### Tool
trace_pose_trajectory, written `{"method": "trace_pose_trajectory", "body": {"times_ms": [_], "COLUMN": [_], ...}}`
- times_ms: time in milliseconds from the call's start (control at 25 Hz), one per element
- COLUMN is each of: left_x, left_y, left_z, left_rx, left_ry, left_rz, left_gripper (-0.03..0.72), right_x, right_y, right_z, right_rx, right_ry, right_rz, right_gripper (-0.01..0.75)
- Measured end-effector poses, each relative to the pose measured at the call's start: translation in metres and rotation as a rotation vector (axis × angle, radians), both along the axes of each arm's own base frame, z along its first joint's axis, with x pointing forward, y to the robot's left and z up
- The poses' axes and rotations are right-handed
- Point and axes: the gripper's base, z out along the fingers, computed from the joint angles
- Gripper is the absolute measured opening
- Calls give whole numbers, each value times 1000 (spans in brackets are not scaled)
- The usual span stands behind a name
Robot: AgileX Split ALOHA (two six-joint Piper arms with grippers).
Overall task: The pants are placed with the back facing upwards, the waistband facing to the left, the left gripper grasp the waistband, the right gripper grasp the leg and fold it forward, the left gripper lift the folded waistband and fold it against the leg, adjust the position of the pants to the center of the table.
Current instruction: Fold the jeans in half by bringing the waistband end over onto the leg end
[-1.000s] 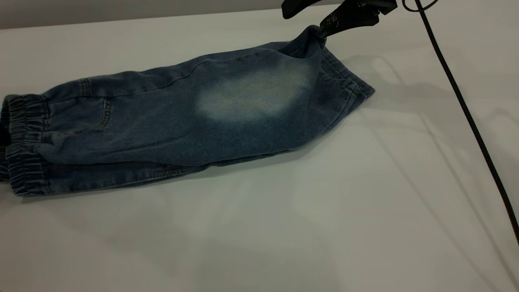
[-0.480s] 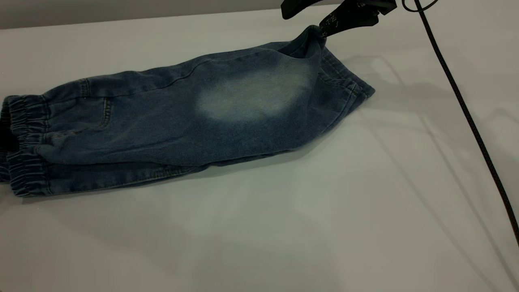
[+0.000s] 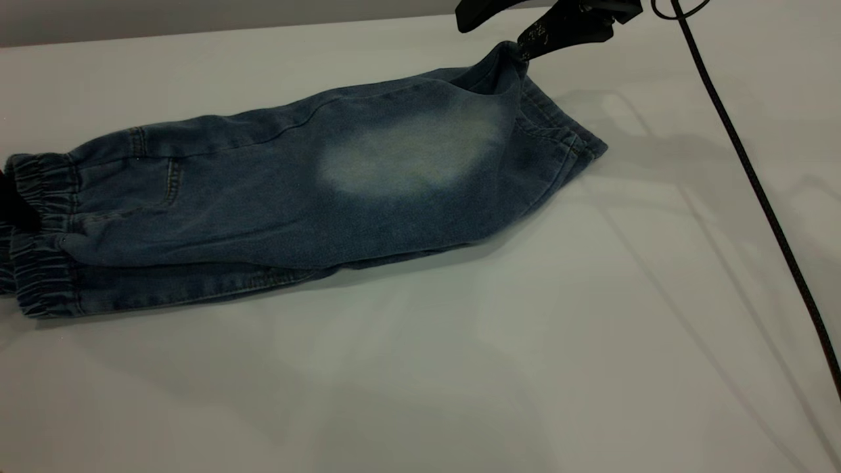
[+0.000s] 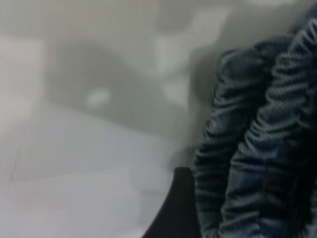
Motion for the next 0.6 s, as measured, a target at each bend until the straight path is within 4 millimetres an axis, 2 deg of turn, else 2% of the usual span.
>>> {"method": "trace_pose_trajectory", "body": {"times_ms": [400, 600], "left_x": [5, 7], "left_y": [-4, -7], "left_z": [-20, -32], "left_rx": [-67, -118], "left_ry": [-12, -29], "left_rz": [31, 57], "left_gripper": [608, 569], "right_x": [-1, -1], "right_y": [0, 1], "right_z": [-1, -1], "right_rx": [3, 6], "right_ry": [6, 10], "right_rz": [6, 11], "right_gripper": [581, 581]}}
